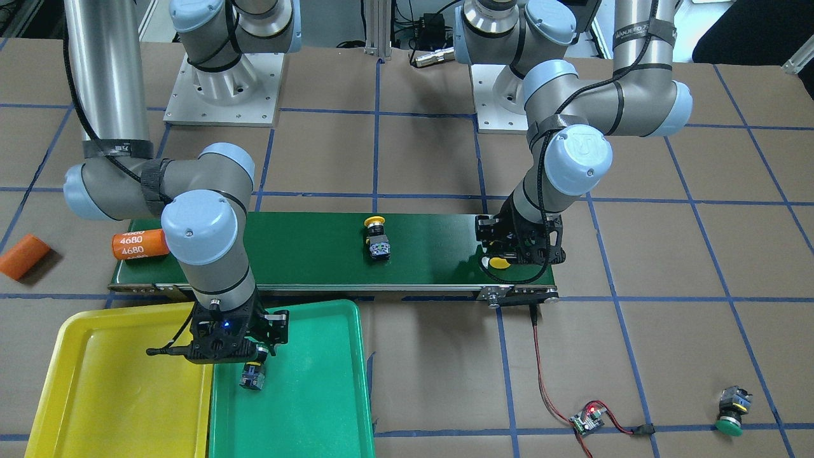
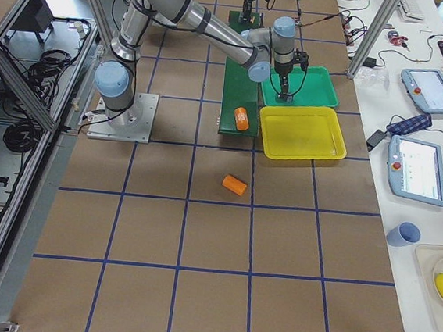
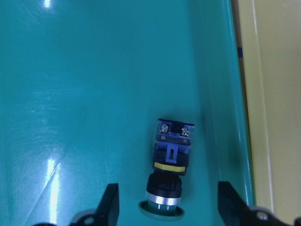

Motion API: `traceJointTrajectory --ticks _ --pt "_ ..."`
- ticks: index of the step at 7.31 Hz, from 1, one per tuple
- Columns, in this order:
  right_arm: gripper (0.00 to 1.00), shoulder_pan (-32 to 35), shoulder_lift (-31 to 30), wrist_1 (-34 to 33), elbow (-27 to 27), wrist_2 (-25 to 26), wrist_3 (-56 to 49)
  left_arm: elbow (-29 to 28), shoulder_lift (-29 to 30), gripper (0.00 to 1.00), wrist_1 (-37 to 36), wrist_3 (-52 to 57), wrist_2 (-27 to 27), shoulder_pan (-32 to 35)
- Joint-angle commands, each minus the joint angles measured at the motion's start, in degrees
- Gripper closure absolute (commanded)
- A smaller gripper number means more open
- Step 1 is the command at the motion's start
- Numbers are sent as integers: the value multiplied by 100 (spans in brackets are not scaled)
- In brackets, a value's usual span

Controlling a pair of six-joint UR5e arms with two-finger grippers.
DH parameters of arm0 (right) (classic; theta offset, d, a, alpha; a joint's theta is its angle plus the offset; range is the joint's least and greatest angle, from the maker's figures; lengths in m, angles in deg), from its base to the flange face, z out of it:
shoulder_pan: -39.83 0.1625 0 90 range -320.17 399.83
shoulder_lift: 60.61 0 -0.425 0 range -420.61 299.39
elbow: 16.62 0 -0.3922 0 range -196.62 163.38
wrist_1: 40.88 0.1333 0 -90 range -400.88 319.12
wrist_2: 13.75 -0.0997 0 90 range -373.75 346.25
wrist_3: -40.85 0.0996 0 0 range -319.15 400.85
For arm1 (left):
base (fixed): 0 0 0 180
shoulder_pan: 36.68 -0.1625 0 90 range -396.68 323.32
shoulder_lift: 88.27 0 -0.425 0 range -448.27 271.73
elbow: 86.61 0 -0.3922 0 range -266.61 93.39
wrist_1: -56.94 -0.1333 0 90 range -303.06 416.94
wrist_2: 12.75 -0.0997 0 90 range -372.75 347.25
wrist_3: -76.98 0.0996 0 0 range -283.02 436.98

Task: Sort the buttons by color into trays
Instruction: 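Place the yellow-capped button on the belt with the left gripper, then lower the right gripper onto the next button on the belt while the left gripper withdraws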

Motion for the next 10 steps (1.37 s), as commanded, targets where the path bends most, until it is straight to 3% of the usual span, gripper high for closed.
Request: traceJointTrajectory --ticks 1,2,3,4,5,8,10 --pt "0 -18 -162 184 13 2 14 -5 -179 0 82 -40 -8 21" --pt "0 -9 -485 829 22 -6 23 -205 -311 0 83 -31 -8 -23" --pt "0 17 -958 1575 48 -41 75 -773 -356 0 666 30 -8 -215" --pt "0 52 -1415 2279 118 -76 189 -1562 -112 0 1376 396 -112 -817" --pt "0 96 -1838 2642 336 -94 573 -2222 386 0 1436 965 -314 -1310" --pt "0 578 -2089 2559 866 -173 909 -3763 1792 0 1401 3039 -430 -2218" --pt "0 685 -1948 2427 857 -594 1218 -4021 2602 0 301 4453 -430 -2613"
